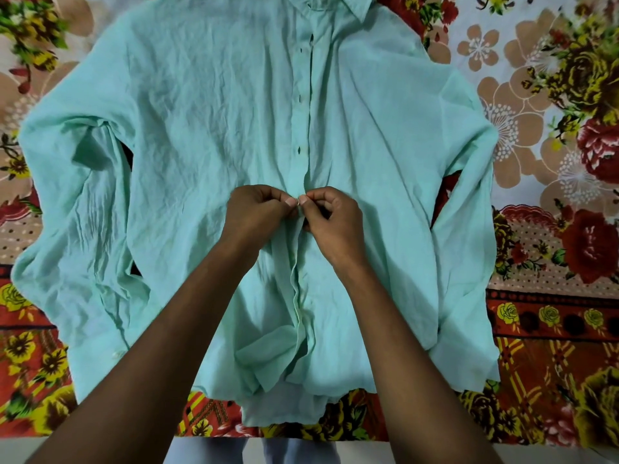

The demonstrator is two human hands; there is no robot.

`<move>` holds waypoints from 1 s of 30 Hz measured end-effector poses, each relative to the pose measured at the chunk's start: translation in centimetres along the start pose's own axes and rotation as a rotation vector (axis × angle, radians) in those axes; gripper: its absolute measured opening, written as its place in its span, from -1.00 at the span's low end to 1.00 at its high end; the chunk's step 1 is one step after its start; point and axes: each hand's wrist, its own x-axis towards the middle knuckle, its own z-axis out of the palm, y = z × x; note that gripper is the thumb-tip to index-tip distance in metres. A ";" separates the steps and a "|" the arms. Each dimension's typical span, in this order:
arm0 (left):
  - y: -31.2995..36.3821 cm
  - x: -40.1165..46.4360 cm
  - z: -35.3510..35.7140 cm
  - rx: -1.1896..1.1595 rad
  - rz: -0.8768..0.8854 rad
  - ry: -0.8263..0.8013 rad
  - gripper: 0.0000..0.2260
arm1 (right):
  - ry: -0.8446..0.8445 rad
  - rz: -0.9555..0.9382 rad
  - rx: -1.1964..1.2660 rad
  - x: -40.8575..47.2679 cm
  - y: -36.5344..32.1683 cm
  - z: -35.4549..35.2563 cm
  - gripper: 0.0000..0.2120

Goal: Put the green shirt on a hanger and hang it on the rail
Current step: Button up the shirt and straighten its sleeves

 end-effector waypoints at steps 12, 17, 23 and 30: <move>2.7 4.4 2.5 0.473 0.408 0.178 -0.68 | 0.140 -0.194 -0.173 4.7 -3.2 0.1 -0.79; 2.5 5.4 1.0 0.397 0.380 0.202 -0.85 | 0.068 -0.297 -0.410 5.5 -3.2 0.8 -0.78; 2.8 6.0 -0.1 0.094 0.199 0.101 -0.87 | 0.208 -0.312 -0.554 5.4 -3.8 2.2 -0.86; 3.8 6.2 -0.3 0.044 0.131 0.076 -0.90 | 0.232 -0.296 -0.554 6.1 -4.1 2.4 -0.95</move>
